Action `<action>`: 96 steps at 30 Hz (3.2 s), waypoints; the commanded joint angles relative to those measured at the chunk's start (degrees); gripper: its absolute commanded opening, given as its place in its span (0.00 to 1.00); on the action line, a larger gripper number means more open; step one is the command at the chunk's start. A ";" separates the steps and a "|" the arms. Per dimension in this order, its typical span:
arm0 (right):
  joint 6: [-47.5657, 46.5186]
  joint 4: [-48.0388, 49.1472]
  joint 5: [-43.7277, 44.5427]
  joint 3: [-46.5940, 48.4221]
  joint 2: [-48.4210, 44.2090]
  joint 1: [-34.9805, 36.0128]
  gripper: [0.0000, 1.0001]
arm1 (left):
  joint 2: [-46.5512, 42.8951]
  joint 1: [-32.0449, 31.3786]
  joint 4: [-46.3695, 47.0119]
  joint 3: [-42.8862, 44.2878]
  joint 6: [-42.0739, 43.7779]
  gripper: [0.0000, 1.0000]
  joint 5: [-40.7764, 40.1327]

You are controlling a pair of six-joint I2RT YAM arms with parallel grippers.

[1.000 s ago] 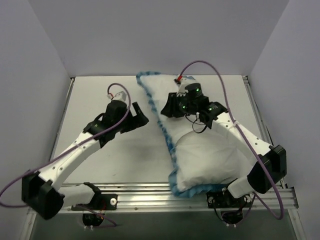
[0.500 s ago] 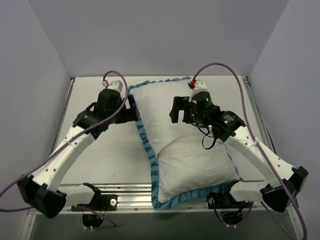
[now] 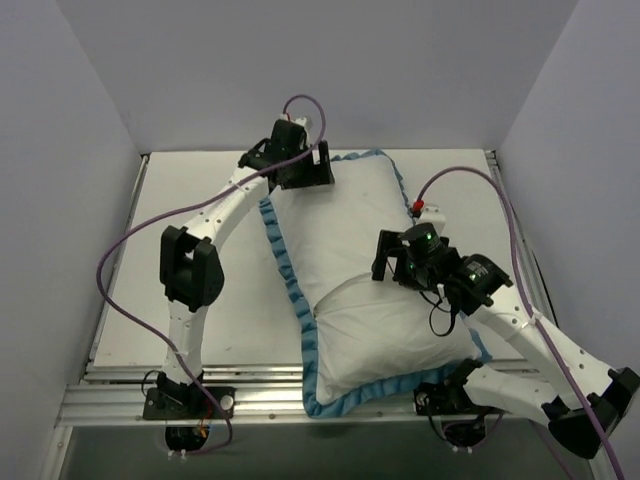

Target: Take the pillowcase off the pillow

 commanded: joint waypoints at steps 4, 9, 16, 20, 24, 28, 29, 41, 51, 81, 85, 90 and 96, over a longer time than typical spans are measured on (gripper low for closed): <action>4.28 7.04 -8.12 -7.64 1.33 -0.40 0.95 | 5.18 0.63 2.19 -3.89 -3.25 0.89 3.05; 4.03 14.79 -9.73 -11.34 6.85 -1.01 0.93 | -2.35 4.05 10.46 -24.32 -8.78 0.16 4.00; -4.23 22.16 -9.64 -5.90 19.16 -10.04 0.91 | -23.36 8.36 12.50 -51.31 -11.60 0.02 -2.13; -9.07 24.20 -9.37 3.58 27.85 -11.56 0.90 | -42.22 8.45 8.91 -63.48 -13.19 0.02 -6.44; -12.93 25.26 -11.74 17.18 37.95 -11.39 0.89 | -56.15 8.10 2.41 -69.56 -11.88 0.03 -9.68; -15.04 23.77 -14.12 26.07 41.67 -9.54 0.89 | -66.96 7.92 -9.35 -68.60 -9.94 0.15 -13.12; -15.66 23.24 -12.99 27.32 41.50 -8.75 0.89 | -70.46 7.84 -10.78 -66.77 -9.33 0.33 -12.78; -15.50 10.76 7.58 20.66 20.52 -9.36 0.94 | -62.98 3.62 -6.05 -49.37 -1.42 0.94 -3.10; -8.90 8.89 -2.66 1.07 6.17 -11.82 0.90 | -33.07 -4.65 5.55 -37.04 -5.43 0.97 -8.39; -13.82 16.55 1.87 16.09 32.27 1.98 0.83 | -45.64 -10.26 0.36 -39.51 4.91 0.97 -15.59; -13.12 17.17 2.49 13.54 32.44 1.80 0.81 | -37.56 -13.52 4.58 -37.75 2.99 0.97 -17.17; -11.98 16.21 5.04 9.33 30.96 1.45 0.71 | -29.73 -13.96 5.82 -40.82 -3.42 0.97 -19.01; -9.52 16.03 5.13 1.94 24.81 -3.02 0.59 | -25.42 -12.04 6.00 -48.10 -9.83 0.92 -20.95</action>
